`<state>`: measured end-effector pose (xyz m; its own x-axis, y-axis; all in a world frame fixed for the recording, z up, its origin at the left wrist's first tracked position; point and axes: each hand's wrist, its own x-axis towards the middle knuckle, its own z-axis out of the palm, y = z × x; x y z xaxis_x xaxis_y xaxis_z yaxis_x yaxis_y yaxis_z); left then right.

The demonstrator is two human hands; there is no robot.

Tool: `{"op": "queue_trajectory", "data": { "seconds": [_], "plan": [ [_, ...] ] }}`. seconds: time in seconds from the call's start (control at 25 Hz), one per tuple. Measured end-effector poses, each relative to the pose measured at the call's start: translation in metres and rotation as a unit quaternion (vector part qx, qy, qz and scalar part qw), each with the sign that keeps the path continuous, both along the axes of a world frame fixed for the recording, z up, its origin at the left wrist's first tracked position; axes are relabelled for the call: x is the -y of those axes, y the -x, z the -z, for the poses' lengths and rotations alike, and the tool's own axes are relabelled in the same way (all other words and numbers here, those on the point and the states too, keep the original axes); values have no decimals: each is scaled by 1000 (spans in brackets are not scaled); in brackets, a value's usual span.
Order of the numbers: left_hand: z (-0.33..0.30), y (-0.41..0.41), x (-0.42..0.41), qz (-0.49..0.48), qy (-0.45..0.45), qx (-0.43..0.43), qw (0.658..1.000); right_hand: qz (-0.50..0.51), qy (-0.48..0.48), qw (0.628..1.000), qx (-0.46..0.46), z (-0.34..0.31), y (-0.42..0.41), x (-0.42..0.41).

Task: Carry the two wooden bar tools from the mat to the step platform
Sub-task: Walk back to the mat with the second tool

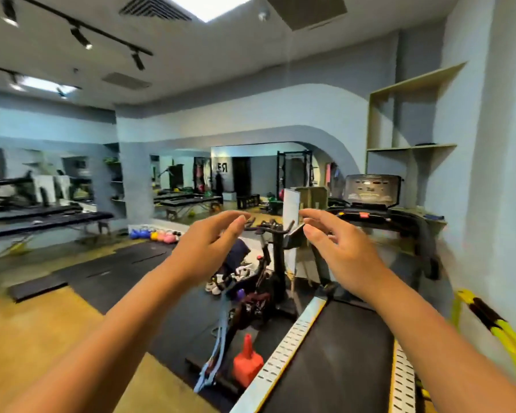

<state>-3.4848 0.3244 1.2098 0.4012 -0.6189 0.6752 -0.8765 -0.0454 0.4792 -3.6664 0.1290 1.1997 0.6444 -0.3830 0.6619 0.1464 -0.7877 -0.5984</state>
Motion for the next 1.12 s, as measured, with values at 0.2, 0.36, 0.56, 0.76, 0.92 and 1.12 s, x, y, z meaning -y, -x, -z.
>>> {"op": "queue_trajectory", "data": {
  "seconds": [0.2, 0.36, 0.56, 0.76, 0.92, 1.12],
  "plan": [
    [3, -107, -142, -154, -9, -16, 988, -150, -21, 988, -4, 3, -167, -94],
    [5, -169, -232, -250, 1, -33, 968, -240, -15, 970, -21, 6, -275, -165],
    [13, -238, -294, -335, 7, -31, 942, -335, -15, 942, -22, 6, -383, -223],
    [24, -332, -317, -388, 10, -42, 921, -412, -16, 911, -22, 13, -506, -245],
    [26, -408, -321, -424, -1, -46, 904, -442, 2, 896, -39, 14, -608, -239],
    [20, -503, -329, -461, 26, -49, 886, -481, 21, 876, -37, 0, -734, -252]
  ]
}}
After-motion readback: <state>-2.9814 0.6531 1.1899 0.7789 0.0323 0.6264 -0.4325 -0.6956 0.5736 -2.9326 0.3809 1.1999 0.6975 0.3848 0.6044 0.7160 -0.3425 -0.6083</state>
